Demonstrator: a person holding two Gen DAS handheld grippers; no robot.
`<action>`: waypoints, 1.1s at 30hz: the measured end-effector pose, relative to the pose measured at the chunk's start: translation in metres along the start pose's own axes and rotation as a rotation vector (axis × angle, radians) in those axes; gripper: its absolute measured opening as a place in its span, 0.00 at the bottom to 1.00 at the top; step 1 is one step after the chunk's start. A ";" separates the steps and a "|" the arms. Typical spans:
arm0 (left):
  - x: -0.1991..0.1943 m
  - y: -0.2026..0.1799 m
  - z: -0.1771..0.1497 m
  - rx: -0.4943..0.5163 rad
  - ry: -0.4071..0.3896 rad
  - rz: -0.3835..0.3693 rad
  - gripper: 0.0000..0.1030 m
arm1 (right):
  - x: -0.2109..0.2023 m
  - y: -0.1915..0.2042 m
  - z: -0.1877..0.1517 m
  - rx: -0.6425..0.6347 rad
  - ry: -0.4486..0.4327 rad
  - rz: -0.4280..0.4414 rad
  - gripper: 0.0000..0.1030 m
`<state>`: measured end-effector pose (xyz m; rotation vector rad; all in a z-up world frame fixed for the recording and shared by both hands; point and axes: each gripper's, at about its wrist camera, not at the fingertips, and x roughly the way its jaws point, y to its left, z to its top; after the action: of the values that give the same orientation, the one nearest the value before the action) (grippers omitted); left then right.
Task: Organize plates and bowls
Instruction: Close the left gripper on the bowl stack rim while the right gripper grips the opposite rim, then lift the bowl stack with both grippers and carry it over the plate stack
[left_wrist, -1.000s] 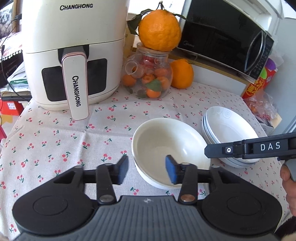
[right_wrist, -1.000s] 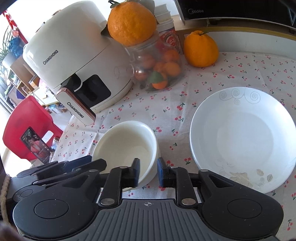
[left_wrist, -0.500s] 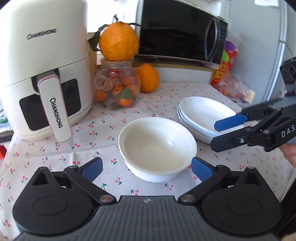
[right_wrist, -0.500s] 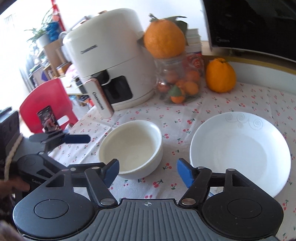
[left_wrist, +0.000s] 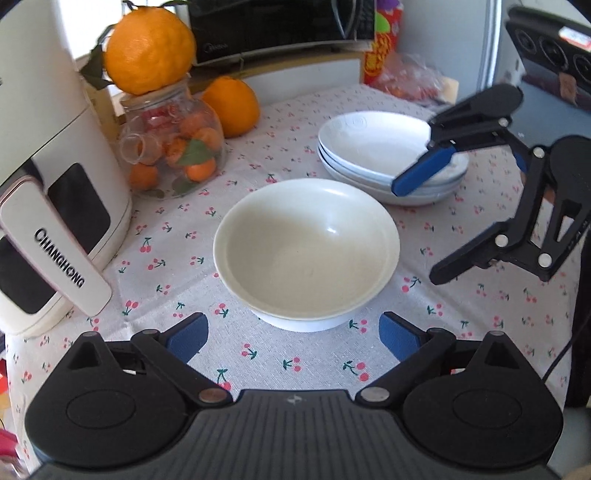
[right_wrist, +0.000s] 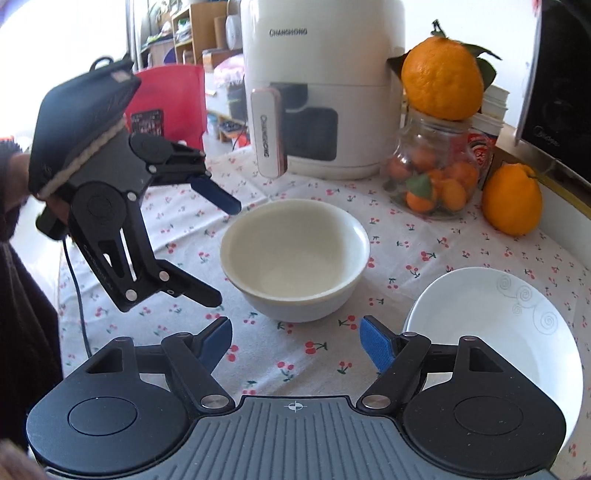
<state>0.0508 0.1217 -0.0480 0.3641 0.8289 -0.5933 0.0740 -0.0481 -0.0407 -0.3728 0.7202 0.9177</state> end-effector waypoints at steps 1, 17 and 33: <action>0.002 0.000 0.002 0.017 0.012 -0.003 0.94 | 0.004 -0.001 0.002 -0.010 0.009 0.000 0.75; 0.023 -0.001 0.016 0.144 0.125 -0.047 0.80 | 0.044 0.003 0.018 -0.159 0.104 0.041 0.76; 0.020 -0.002 0.023 0.199 0.122 -0.010 0.80 | 0.040 0.010 0.018 -0.226 0.082 0.021 0.76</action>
<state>0.0732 0.1011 -0.0495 0.5829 0.8916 -0.6704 0.0892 -0.0082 -0.0558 -0.6061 0.6979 1.0114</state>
